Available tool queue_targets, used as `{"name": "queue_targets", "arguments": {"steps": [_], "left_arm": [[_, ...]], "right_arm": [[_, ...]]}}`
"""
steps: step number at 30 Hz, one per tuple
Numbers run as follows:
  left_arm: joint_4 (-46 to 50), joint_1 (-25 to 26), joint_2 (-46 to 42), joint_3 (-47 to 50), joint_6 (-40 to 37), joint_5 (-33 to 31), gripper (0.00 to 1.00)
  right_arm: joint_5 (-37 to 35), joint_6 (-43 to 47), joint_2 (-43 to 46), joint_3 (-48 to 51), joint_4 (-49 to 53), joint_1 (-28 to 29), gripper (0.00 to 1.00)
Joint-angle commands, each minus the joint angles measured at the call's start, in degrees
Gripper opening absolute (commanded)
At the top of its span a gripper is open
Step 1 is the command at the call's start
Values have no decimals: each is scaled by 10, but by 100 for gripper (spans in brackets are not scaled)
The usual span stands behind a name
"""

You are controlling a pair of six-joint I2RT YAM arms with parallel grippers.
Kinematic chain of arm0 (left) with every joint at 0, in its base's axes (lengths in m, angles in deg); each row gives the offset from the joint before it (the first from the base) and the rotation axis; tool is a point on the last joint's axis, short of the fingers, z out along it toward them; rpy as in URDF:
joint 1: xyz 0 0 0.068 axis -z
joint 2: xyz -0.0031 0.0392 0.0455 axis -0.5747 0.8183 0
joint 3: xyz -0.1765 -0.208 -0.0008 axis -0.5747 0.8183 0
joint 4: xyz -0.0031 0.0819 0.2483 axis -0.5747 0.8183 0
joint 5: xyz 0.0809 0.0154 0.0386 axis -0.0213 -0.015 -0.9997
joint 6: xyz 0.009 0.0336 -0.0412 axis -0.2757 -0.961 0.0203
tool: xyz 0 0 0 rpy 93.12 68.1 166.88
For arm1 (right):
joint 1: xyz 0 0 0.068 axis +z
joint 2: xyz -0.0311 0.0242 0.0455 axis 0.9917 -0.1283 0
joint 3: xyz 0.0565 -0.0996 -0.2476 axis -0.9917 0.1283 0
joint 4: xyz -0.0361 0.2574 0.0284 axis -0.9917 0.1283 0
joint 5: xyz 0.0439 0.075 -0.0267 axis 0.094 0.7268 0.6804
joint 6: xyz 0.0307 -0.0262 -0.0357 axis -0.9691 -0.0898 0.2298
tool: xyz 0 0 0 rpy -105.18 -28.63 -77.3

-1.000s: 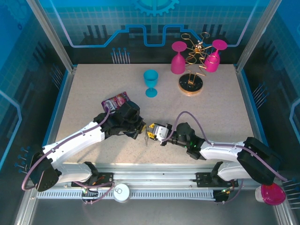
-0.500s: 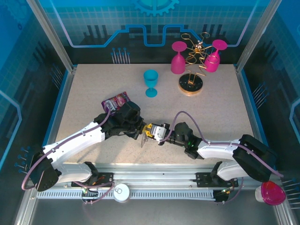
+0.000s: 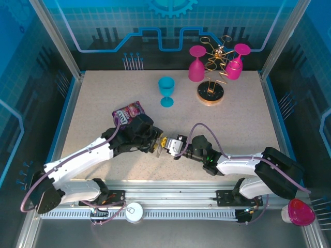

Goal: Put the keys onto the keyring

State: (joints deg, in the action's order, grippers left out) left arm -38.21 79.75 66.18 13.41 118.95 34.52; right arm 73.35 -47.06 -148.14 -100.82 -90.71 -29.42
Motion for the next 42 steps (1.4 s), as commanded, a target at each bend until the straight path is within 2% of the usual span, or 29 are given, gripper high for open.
{"name": "queue_targets", "arguments": {"steps": [1,4,6,8,9,12,15,18,22,24,28,31,35,42], "left_arm": [[-15,1,-49,21,-64,-115,69],[-12,1,-85,19,-217,-243,72],[-52,1,-108,28,-387,-316,77],[-124,0,-126,55,-549,-350,80],[-179,1,-135,76,-649,-346,80],[-310,0,-155,135,-915,-269,80],[-327,0,-168,166,-1114,-157,81],[-277,0,-178,170,-1224,-74,79],[-194,1,-191,168,-1358,34,70],[-177,0,-195,171,-1395,49,68],[-188,1,-201,179,-1412,58,59],[-220,0,-202,191,-1406,72,52],[-251,0,-202,206,-1384,132,46],[-282,-1,-199,225,-1363,166,32]], "right_arm": [[-3,-23,-3,-10,-43,4,0],[14,-58,-2,-8,-47,-3,0],[29,-85,2,-5,-46,-8,0],[46,-107,8,-5,-38,-13,0],[56,-117,11,-6,-32,-17,0],[90,-146,21,-9,-13,-31,0],[130,-179,36,-9,-3,-54,0],[169,-193,57,-12,20,-74,0],[212,-178,90,-29,87,-90,0],[230,-165,103,-36,118,-94,0],[251,-141,128,-49,176,-101,0],[263,-122,139,-58,212,-105,0],[281,-111,143,-68,239,-108,0],[314,-102,142,-86,274,-109,0]]}}
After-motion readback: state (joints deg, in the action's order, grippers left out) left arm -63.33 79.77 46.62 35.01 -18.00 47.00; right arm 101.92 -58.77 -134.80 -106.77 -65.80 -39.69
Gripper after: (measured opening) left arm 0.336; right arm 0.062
